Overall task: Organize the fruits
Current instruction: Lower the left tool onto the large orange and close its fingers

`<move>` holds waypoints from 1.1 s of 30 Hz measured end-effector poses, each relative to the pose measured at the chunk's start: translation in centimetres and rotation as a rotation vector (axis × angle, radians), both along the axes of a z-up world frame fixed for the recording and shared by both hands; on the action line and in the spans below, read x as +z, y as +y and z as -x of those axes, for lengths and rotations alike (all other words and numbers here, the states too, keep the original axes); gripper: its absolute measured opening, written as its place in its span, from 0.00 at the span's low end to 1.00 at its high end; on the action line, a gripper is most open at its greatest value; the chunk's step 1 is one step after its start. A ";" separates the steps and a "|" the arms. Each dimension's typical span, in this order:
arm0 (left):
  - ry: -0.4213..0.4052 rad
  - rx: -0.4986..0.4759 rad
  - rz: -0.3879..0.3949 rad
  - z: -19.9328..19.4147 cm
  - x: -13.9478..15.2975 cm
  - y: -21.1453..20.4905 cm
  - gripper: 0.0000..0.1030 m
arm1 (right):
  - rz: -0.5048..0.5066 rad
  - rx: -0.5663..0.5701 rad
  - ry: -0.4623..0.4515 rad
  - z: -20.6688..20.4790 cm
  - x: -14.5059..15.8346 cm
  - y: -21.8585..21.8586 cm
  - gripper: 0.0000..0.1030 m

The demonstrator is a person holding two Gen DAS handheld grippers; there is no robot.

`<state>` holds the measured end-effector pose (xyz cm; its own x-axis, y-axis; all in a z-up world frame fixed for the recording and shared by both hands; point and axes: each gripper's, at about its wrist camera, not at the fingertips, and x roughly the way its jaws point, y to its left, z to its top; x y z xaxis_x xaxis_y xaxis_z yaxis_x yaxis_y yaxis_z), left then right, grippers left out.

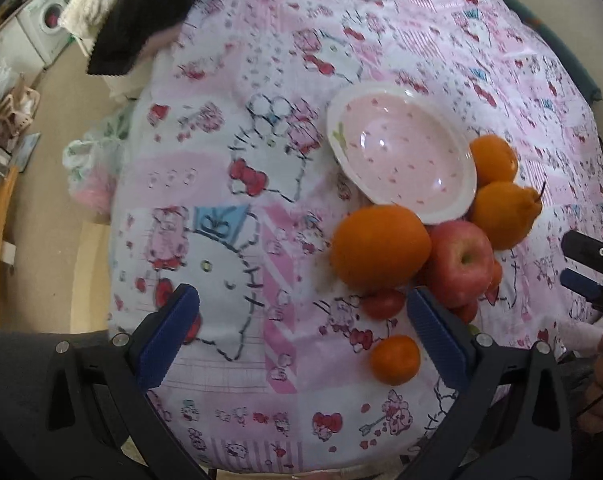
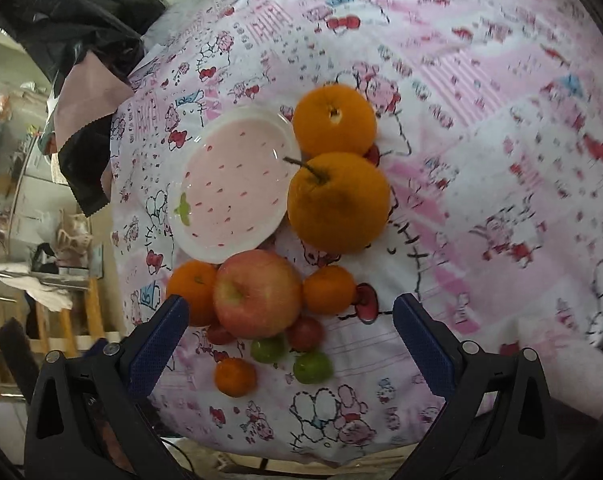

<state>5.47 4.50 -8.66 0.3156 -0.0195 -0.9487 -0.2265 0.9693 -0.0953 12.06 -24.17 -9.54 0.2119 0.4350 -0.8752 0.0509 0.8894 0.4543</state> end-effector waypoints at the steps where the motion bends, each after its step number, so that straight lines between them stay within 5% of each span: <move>1: 0.004 -0.014 0.004 -0.3 -0.2 -0.4 0.99 | 0.002 -0.007 0.011 0.0 -0.4 -0.1 1.00; 6: 0.117 -0.193 -0.035 -3.3 -2.8 -4.1 0.99 | 0.012 -0.042 0.000 -0.4 -0.2 -1.1 1.00; 8: 0.159 -0.304 -0.122 -4.8 -4.1 -6.0 0.88 | 0.017 -0.052 -0.010 -0.5 -0.1 -1.5 1.00; 11: 0.159 -0.413 -0.217 -6.0 -4.8 -7.5 0.87 | 0.019 -0.053 -0.006 -0.5 -0.1 -1.8 1.00; 16: 0.182 -0.544 -0.253 -7.2 -5.8 -8.7 0.86 | 0.020 -0.052 -0.013 -0.7 0.0 -2.0 1.00; 20: 0.176 -0.570 -0.187 -7.4 -5.9 -8.4 0.73 | 0.022 -0.060 -0.014 -0.8 0.0 -2.2 1.00; 28: 0.153 -0.610 -0.192 -7.1 -5.6 -8.7 0.65 | 0.046 -0.048 -0.022 -0.8 0.0 -1.9 1.00; 33: 0.131 -0.552 -0.141 -6.1 -3.7 -7.9 0.64 | 0.029 -0.096 -0.035 -0.7 0.4 -3.3 1.00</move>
<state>11.54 -3.36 -12.38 0.1740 -0.0183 -0.9846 0.3142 0.9486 0.0379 12.80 -27.42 -9.17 0.2816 0.3862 -0.8784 0.1209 0.8939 0.4317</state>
